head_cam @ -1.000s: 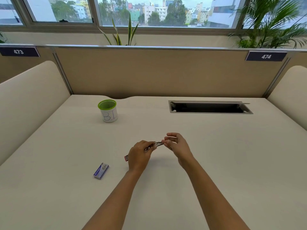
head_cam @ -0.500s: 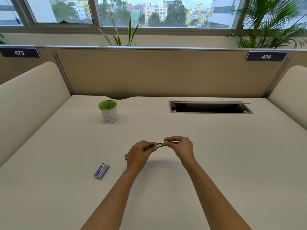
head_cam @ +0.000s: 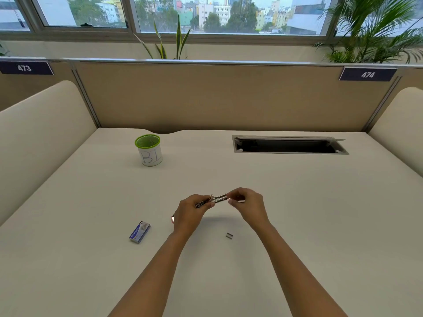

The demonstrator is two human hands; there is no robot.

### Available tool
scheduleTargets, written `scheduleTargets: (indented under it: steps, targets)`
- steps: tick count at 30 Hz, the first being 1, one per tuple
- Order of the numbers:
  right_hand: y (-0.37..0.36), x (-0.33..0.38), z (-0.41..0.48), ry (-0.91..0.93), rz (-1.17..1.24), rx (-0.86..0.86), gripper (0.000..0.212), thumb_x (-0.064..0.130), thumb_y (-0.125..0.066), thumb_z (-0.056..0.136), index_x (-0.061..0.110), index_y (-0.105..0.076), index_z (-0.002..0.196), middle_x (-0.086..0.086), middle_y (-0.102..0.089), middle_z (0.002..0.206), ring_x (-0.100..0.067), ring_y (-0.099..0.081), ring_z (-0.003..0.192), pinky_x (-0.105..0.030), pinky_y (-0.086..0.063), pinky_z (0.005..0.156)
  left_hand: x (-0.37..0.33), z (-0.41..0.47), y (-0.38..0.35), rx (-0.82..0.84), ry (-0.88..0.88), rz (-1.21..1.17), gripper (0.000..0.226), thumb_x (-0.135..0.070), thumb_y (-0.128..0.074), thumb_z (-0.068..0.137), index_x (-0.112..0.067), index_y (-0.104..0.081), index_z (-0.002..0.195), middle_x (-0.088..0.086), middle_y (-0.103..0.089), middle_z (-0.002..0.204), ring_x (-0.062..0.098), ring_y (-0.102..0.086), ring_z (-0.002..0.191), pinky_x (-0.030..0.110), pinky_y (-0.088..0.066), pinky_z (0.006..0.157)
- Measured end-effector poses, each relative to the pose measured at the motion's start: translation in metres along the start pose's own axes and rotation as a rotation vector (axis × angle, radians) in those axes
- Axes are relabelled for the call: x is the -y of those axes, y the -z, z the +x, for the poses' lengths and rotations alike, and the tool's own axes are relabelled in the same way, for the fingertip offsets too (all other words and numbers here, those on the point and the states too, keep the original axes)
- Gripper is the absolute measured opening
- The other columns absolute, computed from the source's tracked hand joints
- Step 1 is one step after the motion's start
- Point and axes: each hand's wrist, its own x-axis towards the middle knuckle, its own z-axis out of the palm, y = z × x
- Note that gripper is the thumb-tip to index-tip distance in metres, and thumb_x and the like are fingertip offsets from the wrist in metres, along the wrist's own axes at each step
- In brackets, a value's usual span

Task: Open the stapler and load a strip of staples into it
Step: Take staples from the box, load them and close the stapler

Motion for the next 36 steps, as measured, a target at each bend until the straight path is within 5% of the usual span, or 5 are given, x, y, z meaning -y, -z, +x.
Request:
scheduleTargets:
  steps: [6,20,24,29,36]
  targets:
    - [-0.010,-0.022,-0.012,-0.028,-0.516,0.552,0.030,0.013,-0.078,0.069,0.010,-0.069,0.097,-0.002,-0.060,0.091,-0.012,-0.054,0.080,-0.027,-0.048,0.077,0.005,0.002,0.001,-0.008,0.013,0.020,0.018,-0.034,-0.072,0.075,-0.030,-0.072,0.094,-0.012,-0.069,0.091,0.006,-0.058,0.081,0.019,-0.036,0.059]
    - [-0.003,-0.020,-0.010,-0.044,-0.363,0.483,0.014,0.009,-0.064,0.082,0.009,-0.074,0.093,-0.010,-0.073,0.092,-0.012,-0.059,0.075,-0.018,-0.047,0.068,-0.006,0.002,0.003,-0.013,-0.006,0.054,0.019,-0.034,-0.070,0.077,-0.029,-0.072,0.095,-0.013,-0.067,0.088,0.004,-0.056,0.078,0.017,-0.034,0.057]
    - [0.006,-0.008,-0.008,0.001,-0.255,0.357,0.009,0.008,-0.068,0.078,0.013,-0.074,0.082,-0.003,-0.071,0.076,-0.012,-0.063,0.067,-0.024,-0.049,0.069,-0.006,0.000,0.003,0.001,-0.002,0.050,0.019,-0.033,-0.070,0.077,-0.029,-0.072,0.095,-0.015,-0.065,0.087,0.003,-0.056,0.080,0.016,-0.034,0.058]
    - [0.012,0.013,0.003,0.105,-0.073,0.157,0.007,0.010,-0.072,0.076,0.015,-0.075,0.081,0.008,-0.069,0.071,0.003,-0.061,0.064,-0.008,-0.044,0.062,-0.006,-0.002,0.002,0.049,-0.003,0.011,0.016,-0.032,-0.071,0.077,-0.029,-0.072,0.093,-0.014,-0.067,0.088,0.004,-0.058,0.081,0.016,-0.037,0.062]
    - [0.001,0.013,0.007,0.237,-0.121,0.112,0.011,0.002,-0.070,0.076,0.012,-0.073,0.081,-0.002,-0.071,0.082,-0.013,-0.065,0.078,-0.028,-0.055,0.075,-0.010,-0.003,0.001,0.082,-0.016,-0.041,0.014,-0.032,-0.072,0.077,-0.030,-0.072,0.091,-0.011,-0.070,0.090,0.004,-0.059,0.081,0.016,-0.037,0.062]
